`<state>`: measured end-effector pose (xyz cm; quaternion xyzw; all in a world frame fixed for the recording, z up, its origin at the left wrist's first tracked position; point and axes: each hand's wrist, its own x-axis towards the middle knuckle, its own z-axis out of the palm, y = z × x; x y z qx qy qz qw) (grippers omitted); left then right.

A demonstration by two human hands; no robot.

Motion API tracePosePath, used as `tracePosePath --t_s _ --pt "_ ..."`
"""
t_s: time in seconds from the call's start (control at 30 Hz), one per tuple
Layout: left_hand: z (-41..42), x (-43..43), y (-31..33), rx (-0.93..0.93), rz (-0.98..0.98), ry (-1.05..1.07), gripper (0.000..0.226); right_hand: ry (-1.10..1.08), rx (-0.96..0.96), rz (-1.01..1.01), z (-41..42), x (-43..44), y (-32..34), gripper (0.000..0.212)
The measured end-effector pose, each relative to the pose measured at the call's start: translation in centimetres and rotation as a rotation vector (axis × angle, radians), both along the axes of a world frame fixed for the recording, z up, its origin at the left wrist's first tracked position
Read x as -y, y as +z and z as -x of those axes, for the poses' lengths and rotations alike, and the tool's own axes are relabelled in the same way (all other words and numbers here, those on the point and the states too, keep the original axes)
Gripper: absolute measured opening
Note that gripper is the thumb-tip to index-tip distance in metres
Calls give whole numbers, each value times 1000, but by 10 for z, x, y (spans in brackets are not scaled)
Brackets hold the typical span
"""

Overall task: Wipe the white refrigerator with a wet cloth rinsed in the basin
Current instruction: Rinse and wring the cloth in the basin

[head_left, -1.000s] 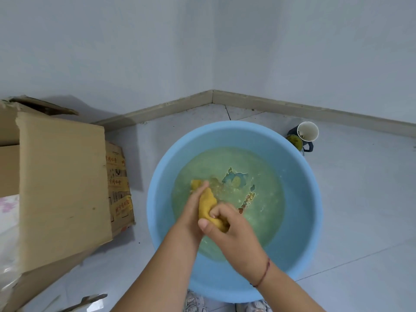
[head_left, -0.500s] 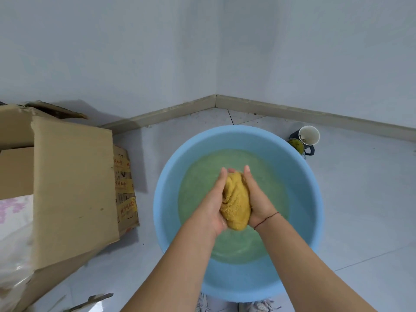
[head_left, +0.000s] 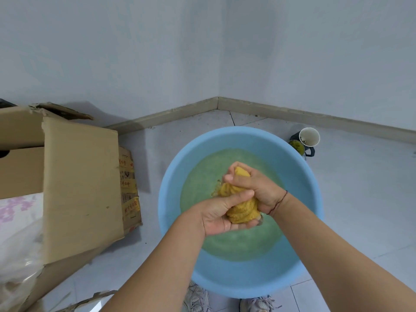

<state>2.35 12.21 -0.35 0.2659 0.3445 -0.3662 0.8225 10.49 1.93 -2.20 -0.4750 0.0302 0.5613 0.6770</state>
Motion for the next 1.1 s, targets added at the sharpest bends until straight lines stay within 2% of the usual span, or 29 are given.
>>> tracePosePath --t_s 0.1,0.17,0.33,0.5,0.67,0.77,0.9,1.0,1.1 --pt "-2 1 4 -15 -99 -137 22 44 50 42 -1 -3 1 22" --pt "-4 3 4 -35 -174 -225 6 52 69 58 -1 -4 -1 26" --pt "-6 17 -2 -55 -437 -377 16 9 96 178 5 -8 -11 33" --pt "-9 27 -5 -84 -684 -412 21 -53 284 379 12 -16 -21 36" --pt "-10 40 -11 -87 -919 -536 20 -120 355 491 14 -18 -24 41" --pt "-5 45 -15 -81 -999 -508 8 -153 383 557 15 -20 -25 45" --pt "1 48 -16 -62 -1136 -542 15 -182 347 608 17 -19 -24 56" --pt "2 50 -12 -11 -1218 -588 15 -176 295 732 13 -23 -25 57" --pt "5 51 -13 26 -1273 -607 20 -305 50 738 8 -31 -27 63"
